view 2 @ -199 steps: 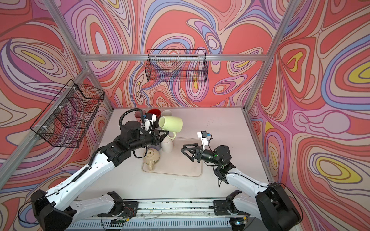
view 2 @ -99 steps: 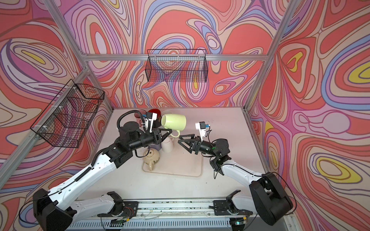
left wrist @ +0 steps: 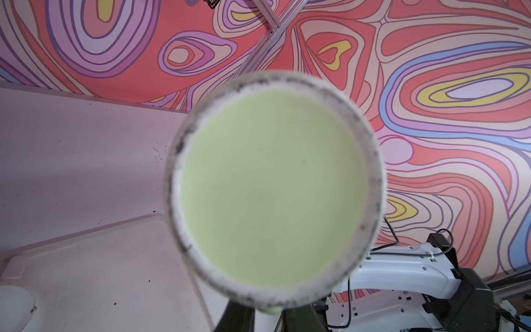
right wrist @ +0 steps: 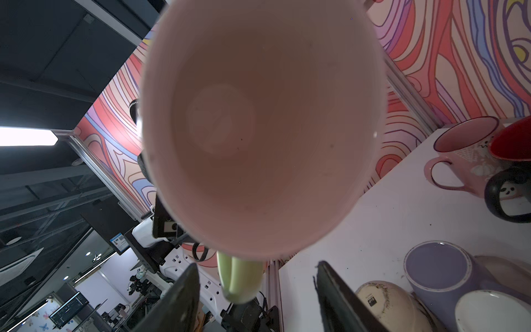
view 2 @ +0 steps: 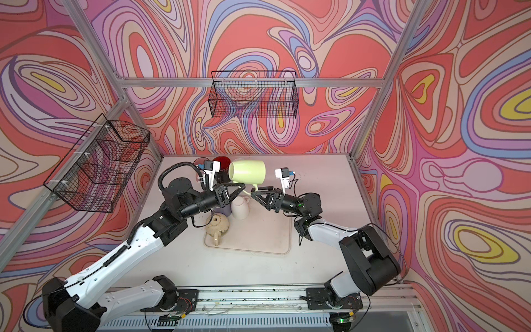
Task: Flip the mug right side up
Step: 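Turn the light green mug sideways with the left gripper while the right approaches its rim, then close the right gripper on the light green mug's rim beside the left gripper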
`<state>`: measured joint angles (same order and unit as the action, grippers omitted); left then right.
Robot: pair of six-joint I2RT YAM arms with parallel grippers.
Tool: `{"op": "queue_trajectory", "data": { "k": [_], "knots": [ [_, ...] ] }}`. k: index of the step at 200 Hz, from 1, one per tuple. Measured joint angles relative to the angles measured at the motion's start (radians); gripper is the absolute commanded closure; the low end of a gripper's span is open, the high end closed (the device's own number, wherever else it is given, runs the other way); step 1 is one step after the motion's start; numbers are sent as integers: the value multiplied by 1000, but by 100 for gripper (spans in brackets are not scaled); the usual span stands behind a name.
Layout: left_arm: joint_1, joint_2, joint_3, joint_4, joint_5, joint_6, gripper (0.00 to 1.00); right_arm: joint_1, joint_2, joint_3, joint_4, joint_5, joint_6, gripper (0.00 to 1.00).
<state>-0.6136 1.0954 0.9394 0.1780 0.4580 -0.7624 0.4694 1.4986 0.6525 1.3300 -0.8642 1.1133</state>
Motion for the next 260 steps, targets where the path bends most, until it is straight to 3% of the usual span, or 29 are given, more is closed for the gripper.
{"op": "queue_trajectory", "data": {
  "k": [63, 121, 170, 207, 233, 260],
  "knots": [
    [0, 0, -62, 82, 6, -34, 100, -6, 23, 24, 48, -9, 59, 52],
    [1, 19, -102, 171, 8, -61, 100, -6, 36, 35, 47, -9, 75, 58],
    [5, 22, -158, 236, 3, -76, 100, -5, 68, 36, 27, -7, 82, 78],
    [10, 31, -190, 277, -6, -90, 100, -6, 82, 36, 8, -3, 97, 100],
    [11, 38, -216, 326, -5, -108, 100, -6, 82, 36, -7, -2, 96, 100],
    [13, 38, -246, 358, -7, -121, 85, -5, 82, 32, -37, -5, 81, 100]
  ]
}}
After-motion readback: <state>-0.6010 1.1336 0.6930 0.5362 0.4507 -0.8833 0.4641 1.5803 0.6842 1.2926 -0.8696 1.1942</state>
